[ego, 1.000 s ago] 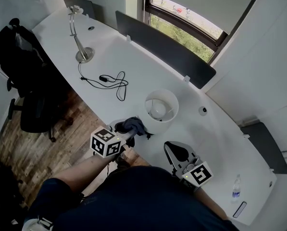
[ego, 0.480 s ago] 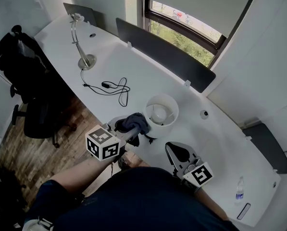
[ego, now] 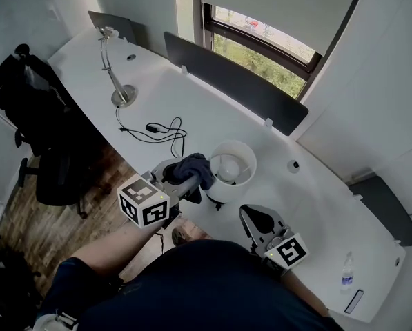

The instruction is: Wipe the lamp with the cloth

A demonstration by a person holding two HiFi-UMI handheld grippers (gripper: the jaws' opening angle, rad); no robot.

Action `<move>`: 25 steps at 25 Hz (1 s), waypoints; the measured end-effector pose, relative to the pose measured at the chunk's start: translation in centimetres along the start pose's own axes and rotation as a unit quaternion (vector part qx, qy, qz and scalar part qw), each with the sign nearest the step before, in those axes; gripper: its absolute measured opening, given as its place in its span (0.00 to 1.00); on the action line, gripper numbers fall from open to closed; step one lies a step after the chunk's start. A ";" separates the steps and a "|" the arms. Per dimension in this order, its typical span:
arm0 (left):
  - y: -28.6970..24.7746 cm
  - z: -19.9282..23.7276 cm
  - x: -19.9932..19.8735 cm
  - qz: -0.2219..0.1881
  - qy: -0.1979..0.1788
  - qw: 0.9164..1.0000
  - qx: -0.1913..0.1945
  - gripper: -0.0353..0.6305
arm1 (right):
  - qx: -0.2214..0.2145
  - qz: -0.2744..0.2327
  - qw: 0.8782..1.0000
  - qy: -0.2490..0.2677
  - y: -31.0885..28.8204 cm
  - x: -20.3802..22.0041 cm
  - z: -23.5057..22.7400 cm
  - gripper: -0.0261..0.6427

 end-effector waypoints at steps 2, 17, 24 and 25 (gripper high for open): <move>-0.2 0.4 0.1 0.001 -0.004 1.000 0.002 0.25 | 0.004 0.001 1.000 -0.002 0.0 0.0 0.0 0.06; -4.0 6.5 6.7 0.081 0.014 0.997 0.001 0.25 | 0.059 0.027 0.998 -0.023 0.5 1.3 0.8 0.06; -5.6 8.6 10.5 0.123 0.042 0.992 0.002 0.25 | 0.079 0.039 0.996 -0.034 1.0 2.1 1.1 0.06; -5.7 8.8 11.1 0.129 0.045 0.991 0.001 0.25 | 0.080 0.039 0.995 -0.034 1.1 2.1 1.1 0.06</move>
Point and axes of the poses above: the fingertips, and each gripper's own axes: y backward along the fingers, z to its left, x out of its underside, the point moved 4 cm from there along y, backward along the fingers, and after that the axes turned 12 degrees about z, right-handed, at the moved point
